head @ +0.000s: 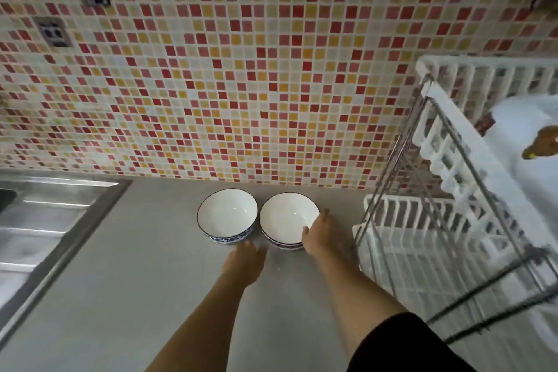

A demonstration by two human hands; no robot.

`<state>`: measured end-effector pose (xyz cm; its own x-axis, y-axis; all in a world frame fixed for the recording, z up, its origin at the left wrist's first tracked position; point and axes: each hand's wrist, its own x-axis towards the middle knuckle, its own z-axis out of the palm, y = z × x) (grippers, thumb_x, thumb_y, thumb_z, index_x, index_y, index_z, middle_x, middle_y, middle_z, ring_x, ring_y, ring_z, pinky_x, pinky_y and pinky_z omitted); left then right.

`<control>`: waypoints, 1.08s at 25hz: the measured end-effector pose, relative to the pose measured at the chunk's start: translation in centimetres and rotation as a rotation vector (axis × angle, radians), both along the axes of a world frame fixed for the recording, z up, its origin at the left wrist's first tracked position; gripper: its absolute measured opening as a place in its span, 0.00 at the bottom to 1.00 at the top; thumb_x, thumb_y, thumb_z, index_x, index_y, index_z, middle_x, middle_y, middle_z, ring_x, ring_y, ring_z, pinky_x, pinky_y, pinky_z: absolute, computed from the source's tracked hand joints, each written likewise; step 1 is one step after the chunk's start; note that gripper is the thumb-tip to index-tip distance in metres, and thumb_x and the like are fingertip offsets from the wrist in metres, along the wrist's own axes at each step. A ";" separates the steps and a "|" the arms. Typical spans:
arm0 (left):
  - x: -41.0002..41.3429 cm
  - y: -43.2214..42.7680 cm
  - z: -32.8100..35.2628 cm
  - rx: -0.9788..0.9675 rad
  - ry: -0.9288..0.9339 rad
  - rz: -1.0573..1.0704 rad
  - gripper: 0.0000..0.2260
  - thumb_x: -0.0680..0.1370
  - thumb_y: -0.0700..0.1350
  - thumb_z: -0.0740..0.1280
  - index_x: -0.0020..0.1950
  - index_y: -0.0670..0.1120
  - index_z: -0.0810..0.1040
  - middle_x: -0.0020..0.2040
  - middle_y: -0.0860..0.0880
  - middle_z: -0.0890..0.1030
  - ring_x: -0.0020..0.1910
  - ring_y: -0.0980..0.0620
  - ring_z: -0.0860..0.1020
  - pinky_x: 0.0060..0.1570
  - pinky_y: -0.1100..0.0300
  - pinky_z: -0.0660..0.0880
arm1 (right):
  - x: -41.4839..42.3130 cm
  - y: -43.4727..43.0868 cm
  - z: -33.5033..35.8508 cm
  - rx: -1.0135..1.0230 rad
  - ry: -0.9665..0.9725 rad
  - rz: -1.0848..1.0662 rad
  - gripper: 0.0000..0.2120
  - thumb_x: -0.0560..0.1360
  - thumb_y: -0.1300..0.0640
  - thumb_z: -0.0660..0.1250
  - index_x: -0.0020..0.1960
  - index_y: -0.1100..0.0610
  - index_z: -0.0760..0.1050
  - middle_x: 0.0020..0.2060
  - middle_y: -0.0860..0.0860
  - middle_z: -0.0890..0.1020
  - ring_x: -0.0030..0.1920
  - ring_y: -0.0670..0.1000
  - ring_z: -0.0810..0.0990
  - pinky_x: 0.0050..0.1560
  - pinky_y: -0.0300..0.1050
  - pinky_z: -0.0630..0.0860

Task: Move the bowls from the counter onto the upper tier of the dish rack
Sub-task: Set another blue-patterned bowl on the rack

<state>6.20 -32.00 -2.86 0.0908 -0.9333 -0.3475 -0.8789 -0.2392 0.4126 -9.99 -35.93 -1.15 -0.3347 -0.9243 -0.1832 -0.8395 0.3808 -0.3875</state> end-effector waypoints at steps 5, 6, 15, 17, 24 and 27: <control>-1.5 -1.9 -0.4 0.009 0.167 0.019 0.24 0.81 0.50 0.55 0.74 0.38 0.59 0.72 0.37 0.67 0.70 0.38 0.68 0.68 0.50 0.65 | -0.1 -1.1 -1.7 0.086 -0.159 -0.117 0.29 0.69 0.60 0.69 0.68 0.56 0.64 0.63 0.56 0.74 0.61 0.59 0.76 0.59 0.49 0.74; -1.8 -2.0 -0.6 0.010 0.251 0.048 0.27 0.81 0.49 0.57 0.75 0.38 0.54 0.73 0.37 0.65 0.70 0.38 0.67 0.68 0.50 0.65 | 0.0 -1.0 -1.9 0.072 -0.172 -0.129 0.28 0.70 0.60 0.68 0.68 0.56 0.64 0.63 0.56 0.75 0.61 0.59 0.76 0.58 0.48 0.74; -2.4 3.1 0.1 0.078 0.240 0.120 0.29 0.80 0.45 0.60 0.74 0.32 0.50 0.70 0.36 0.68 0.69 0.39 0.68 0.68 0.53 0.66 | -0.2 7.8 -2.4 -0.100 -0.175 -0.052 0.28 0.73 0.61 0.62 0.72 0.56 0.59 0.65 0.56 0.72 0.61 0.56 0.75 0.60 0.43 0.70; -1.9 5.6 0.9 0.031 0.310 0.196 0.27 0.78 0.39 0.61 0.72 0.35 0.54 0.68 0.35 0.70 0.66 0.36 0.71 0.66 0.48 0.70 | 0.1 10.9 -1.5 -0.127 -0.329 0.024 0.28 0.75 0.64 0.59 0.73 0.59 0.56 0.66 0.59 0.71 0.60 0.56 0.74 0.54 0.35 0.72; -0.5 17.3 8.6 -0.361 0.726 0.407 0.25 0.77 0.33 0.55 0.72 0.48 0.57 0.57 0.45 0.71 0.51 0.42 0.71 0.37 0.49 0.80 | 1.7 20.7 3.2 -0.391 -0.735 0.217 0.27 0.77 0.67 0.57 0.73 0.58 0.52 0.68 0.54 0.66 0.65 0.50 0.68 0.64 0.38 0.64; 0.5 21.9 12.2 -0.560 0.766 0.372 0.25 0.78 0.33 0.53 0.73 0.49 0.57 0.58 0.48 0.68 0.52 0.46 0.70 0.39 0.51 0.80 | 1.9 24.3 7.6 -0.407 -0.946 0.348 0.22 0.79 0.61 0.59 0.66 0.50 0.51 0.64 0.51 0.67 0.65 0.51 0.71 0.67 0.50 0.70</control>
